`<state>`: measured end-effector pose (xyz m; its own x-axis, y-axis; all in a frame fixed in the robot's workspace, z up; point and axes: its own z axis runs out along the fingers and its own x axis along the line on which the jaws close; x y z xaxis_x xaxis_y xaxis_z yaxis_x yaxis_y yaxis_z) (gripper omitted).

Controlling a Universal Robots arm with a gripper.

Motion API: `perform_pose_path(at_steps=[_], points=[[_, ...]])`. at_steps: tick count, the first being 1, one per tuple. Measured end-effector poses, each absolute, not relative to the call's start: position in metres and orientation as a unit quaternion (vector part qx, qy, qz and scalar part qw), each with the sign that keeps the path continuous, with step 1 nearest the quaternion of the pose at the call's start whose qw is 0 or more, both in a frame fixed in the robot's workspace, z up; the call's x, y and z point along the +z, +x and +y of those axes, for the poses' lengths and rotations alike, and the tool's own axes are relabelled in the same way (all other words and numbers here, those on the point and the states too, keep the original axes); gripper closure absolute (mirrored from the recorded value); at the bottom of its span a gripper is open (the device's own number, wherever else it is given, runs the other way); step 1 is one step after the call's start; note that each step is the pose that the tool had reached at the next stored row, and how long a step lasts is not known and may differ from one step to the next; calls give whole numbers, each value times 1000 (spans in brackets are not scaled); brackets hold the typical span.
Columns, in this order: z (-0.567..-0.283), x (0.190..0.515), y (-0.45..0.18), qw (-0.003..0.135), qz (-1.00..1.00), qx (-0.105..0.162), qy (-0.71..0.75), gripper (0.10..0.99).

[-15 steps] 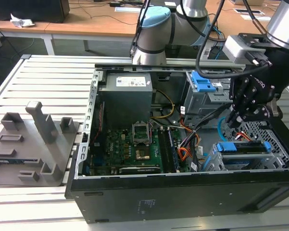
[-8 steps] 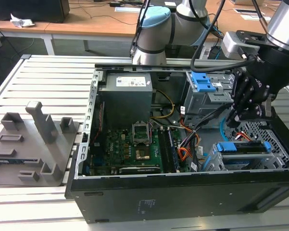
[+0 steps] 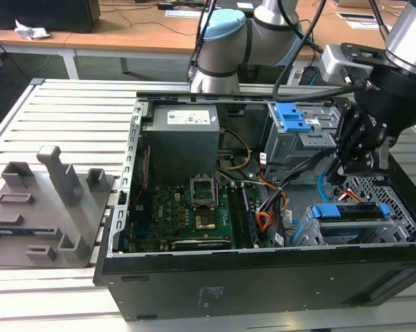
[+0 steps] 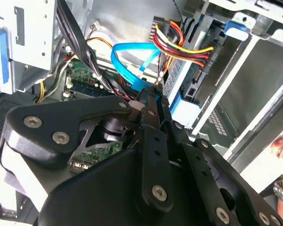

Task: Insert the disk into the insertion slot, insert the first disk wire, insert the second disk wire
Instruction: 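Insert the second disk wire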

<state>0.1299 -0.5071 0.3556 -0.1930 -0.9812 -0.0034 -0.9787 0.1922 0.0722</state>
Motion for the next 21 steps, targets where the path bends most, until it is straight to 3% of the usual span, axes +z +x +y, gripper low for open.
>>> perform_pose_path(at_steps=[9,21], points=[[-539,355,130,18,-771,-34,635,925],[-540,355,130,20,-720,-32,692,925]])
